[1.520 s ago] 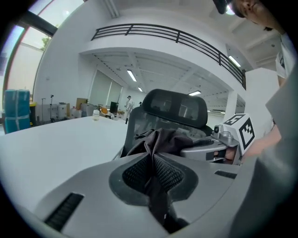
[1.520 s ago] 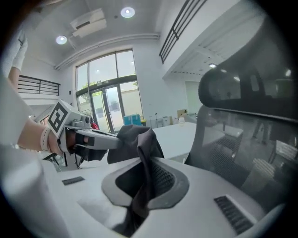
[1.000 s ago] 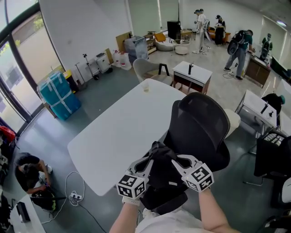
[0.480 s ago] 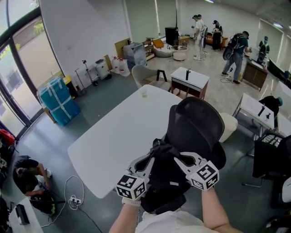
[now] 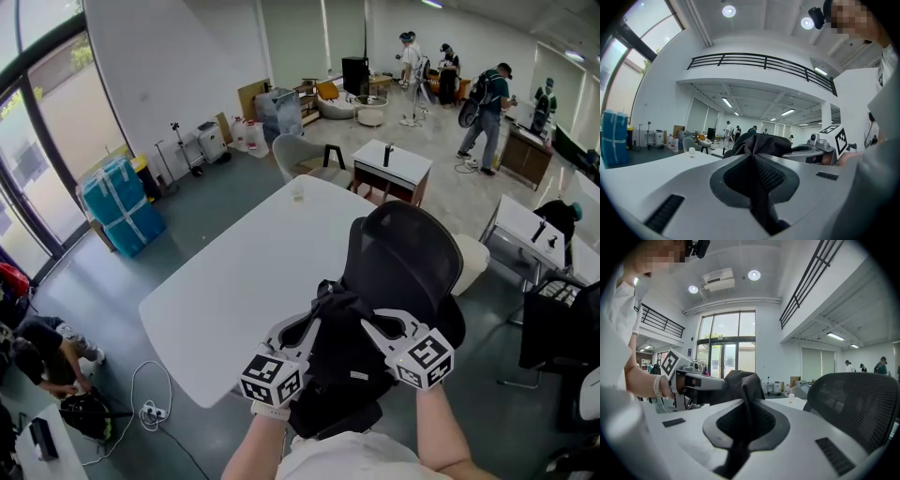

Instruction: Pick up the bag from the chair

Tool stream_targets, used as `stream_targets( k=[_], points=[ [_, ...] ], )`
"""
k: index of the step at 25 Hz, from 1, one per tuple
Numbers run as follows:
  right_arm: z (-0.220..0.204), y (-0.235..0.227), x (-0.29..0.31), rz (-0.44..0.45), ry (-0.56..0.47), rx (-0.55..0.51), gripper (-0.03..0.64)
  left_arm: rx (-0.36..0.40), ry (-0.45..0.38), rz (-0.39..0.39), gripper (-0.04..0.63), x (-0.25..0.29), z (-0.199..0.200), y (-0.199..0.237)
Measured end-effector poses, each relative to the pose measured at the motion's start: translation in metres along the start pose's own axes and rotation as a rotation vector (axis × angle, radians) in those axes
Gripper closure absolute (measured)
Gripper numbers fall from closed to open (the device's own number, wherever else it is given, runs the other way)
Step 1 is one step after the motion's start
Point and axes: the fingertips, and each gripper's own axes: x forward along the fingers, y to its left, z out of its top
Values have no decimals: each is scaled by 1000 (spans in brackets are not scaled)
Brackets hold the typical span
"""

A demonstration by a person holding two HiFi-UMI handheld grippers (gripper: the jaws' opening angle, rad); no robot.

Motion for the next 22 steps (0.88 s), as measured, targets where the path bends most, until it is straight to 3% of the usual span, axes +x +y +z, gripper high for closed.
stream_targets(
  k=[22],
  points=[
    [1,-3,8,12,-3,63,589,37,-3,10,551,0,2,5]
  ],
)
